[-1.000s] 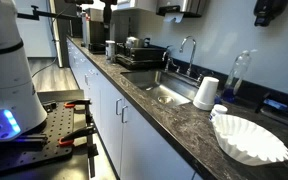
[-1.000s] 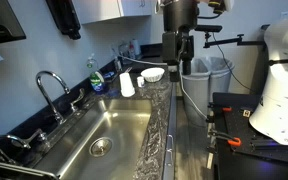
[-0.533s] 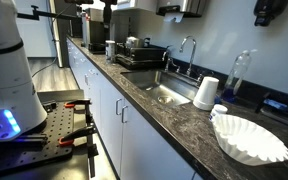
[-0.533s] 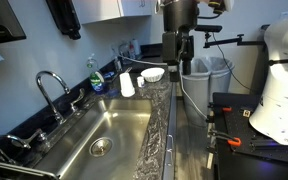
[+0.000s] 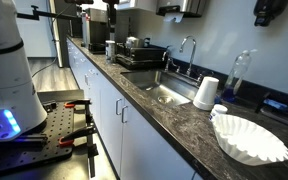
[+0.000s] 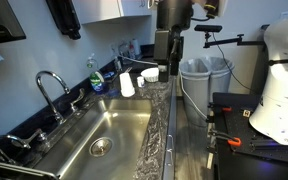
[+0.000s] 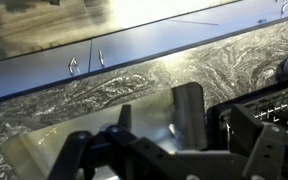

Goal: Press the switch

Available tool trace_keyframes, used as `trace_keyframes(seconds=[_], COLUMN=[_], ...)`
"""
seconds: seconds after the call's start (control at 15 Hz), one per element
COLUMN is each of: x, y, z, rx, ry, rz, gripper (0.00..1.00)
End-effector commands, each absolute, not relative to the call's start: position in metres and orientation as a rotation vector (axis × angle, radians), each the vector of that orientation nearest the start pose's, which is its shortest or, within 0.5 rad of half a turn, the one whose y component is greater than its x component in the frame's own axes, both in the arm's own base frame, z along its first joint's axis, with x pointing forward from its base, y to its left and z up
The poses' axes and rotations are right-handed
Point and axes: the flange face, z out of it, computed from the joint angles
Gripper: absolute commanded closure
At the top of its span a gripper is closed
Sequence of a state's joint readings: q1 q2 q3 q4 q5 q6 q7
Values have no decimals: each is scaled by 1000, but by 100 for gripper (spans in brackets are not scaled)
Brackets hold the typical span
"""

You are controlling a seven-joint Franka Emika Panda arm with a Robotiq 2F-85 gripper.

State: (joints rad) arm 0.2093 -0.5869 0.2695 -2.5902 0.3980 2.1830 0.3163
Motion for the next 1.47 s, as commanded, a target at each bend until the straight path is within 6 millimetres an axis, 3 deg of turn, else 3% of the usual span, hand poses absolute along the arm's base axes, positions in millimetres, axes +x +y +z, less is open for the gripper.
trace_keyframes(seconds=[0.0, 0.33, 0.6, 0.67, 0.73, 1.0, 1.4], x=[349, 373, 400, 406, 413, 438, 466], y=[209, 218, 208, 204, 200, 173, 112], z=[460, 466, 470, 473, 475, 490, 524], rx=[-2892, -2924, -2941, -2943, -2948, -2946, -2889], ry=[-2, -69, -68, -59, -49, 51, 288], rz=[-271, -533, -703, -736, -766, -885, -1099], gripper=[0, 0, 0, 23, 26, 58, 100])
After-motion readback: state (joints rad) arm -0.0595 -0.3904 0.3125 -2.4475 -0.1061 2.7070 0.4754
